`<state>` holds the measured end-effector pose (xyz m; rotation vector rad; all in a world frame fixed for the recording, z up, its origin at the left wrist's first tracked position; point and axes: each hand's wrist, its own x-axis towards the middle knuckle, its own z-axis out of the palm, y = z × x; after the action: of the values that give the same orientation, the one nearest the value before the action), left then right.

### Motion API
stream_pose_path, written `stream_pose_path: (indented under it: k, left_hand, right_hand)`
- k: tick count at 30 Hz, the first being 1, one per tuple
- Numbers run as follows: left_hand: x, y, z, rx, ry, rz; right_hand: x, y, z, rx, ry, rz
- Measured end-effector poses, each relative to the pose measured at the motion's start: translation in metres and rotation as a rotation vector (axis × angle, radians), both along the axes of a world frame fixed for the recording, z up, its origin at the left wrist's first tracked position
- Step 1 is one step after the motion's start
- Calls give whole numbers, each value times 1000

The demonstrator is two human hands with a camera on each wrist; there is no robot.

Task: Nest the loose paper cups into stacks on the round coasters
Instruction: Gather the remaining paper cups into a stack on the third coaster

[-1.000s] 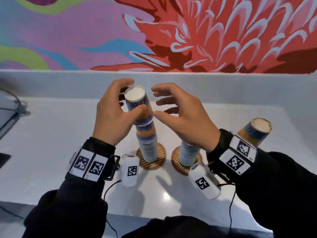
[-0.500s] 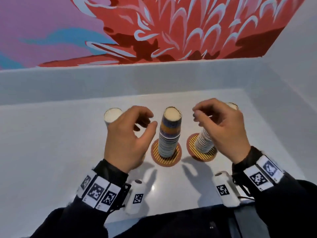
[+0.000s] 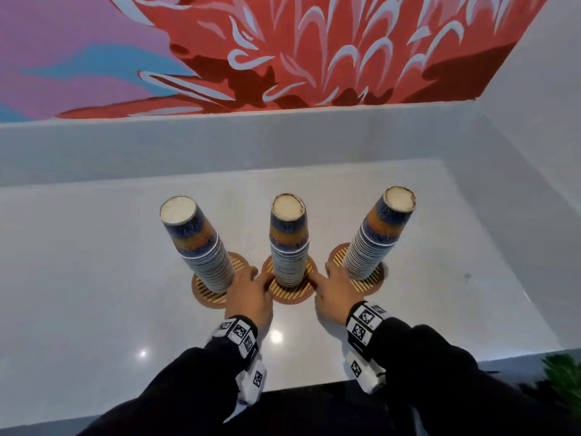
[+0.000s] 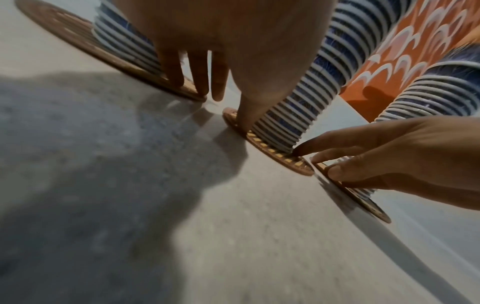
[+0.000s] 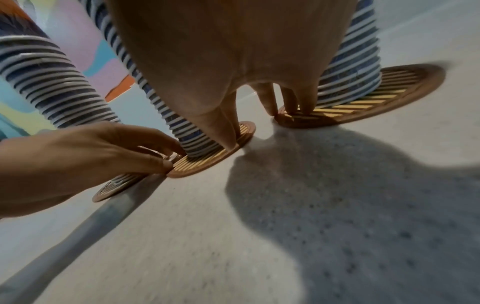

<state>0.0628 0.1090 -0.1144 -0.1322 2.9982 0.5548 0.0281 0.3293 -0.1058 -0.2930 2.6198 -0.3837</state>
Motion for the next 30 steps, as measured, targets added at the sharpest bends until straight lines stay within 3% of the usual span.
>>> stream_pose_path:
  k: [5,30]
  left_hand:
    - [-2,6,-10,-74,-2,66]
    - [-59,20,-5,-54,-53,109]
  right_hand:
    - [-1,-6,-6,-10,23,-41]
    - [-59,5,-9,-86,43,-84]
